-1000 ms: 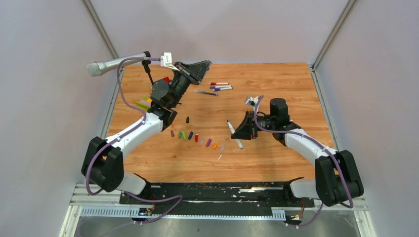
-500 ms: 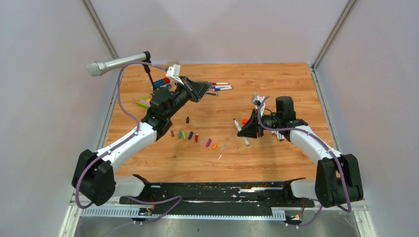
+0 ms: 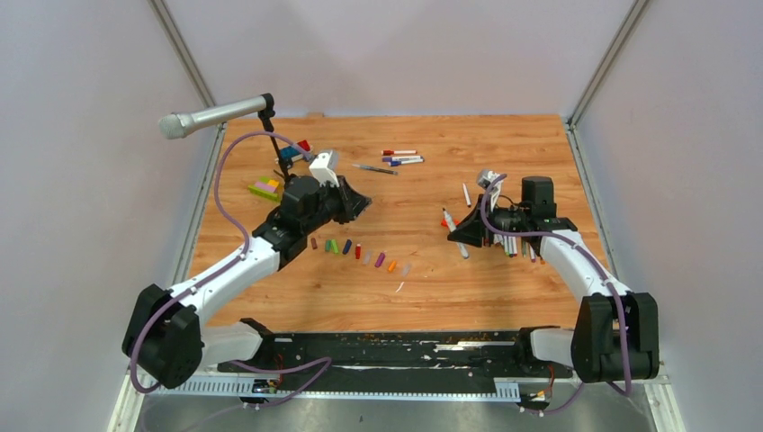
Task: Open the pen caps
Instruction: Place the pen cap at the center of the board.
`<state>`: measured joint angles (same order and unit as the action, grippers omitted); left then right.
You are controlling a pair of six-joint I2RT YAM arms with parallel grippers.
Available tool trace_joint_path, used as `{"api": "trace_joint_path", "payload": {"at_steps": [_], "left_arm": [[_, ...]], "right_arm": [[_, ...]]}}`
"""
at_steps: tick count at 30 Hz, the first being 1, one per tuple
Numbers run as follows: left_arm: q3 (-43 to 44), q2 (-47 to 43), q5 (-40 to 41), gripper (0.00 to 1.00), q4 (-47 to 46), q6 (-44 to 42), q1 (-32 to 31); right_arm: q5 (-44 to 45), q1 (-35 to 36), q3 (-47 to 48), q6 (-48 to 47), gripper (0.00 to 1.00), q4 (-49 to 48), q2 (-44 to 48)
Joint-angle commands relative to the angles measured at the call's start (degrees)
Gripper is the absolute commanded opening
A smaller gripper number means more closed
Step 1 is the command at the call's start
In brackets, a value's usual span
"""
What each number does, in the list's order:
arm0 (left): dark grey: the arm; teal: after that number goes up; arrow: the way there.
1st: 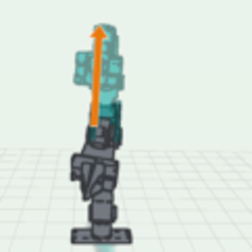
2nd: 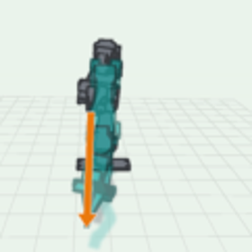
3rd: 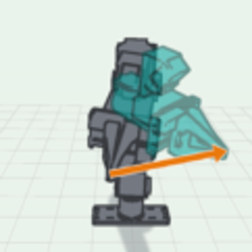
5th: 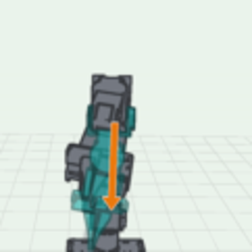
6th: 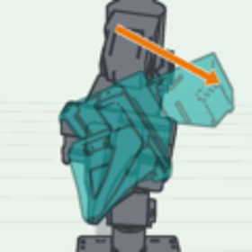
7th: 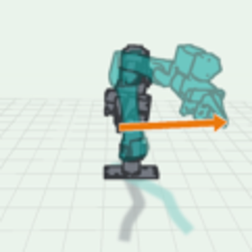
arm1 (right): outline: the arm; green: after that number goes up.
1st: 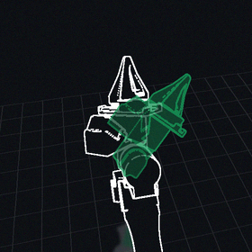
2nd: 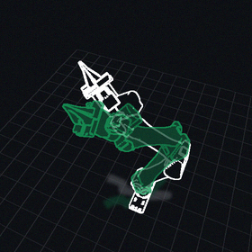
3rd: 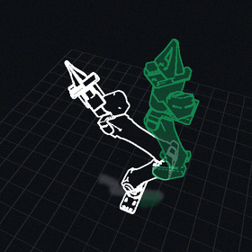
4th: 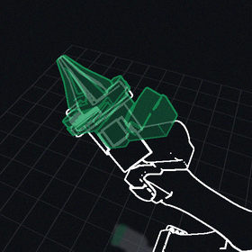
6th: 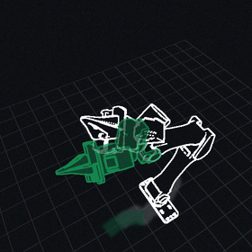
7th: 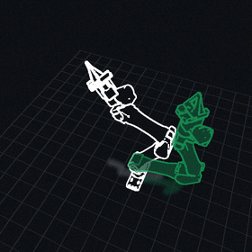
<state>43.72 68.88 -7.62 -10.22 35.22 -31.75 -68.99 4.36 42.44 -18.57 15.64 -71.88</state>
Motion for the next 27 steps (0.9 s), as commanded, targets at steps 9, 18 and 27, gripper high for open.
{"api": "trace_joint_path", "payload": {"at_steps": [9,18,27], "left_arm": [[6.1,10.1,5.6,0.03,15.8,-7.9,0.0],[12.4,18.8,10.2,0.05,21.5,-12.3,0.0],[19.3,27.8,12.6,0.05,26.8,-14.8,0.1]], "right_arm": [[-0.2,-1.9,1.8,-2.4,0.00,0.0,1.2],[0.0,-2.3,1.4,-2.4,0.00,-0.3,1.2],[-0.1,-3.0,1.2,-2.2,0.00,-0.7,1.4]]}}
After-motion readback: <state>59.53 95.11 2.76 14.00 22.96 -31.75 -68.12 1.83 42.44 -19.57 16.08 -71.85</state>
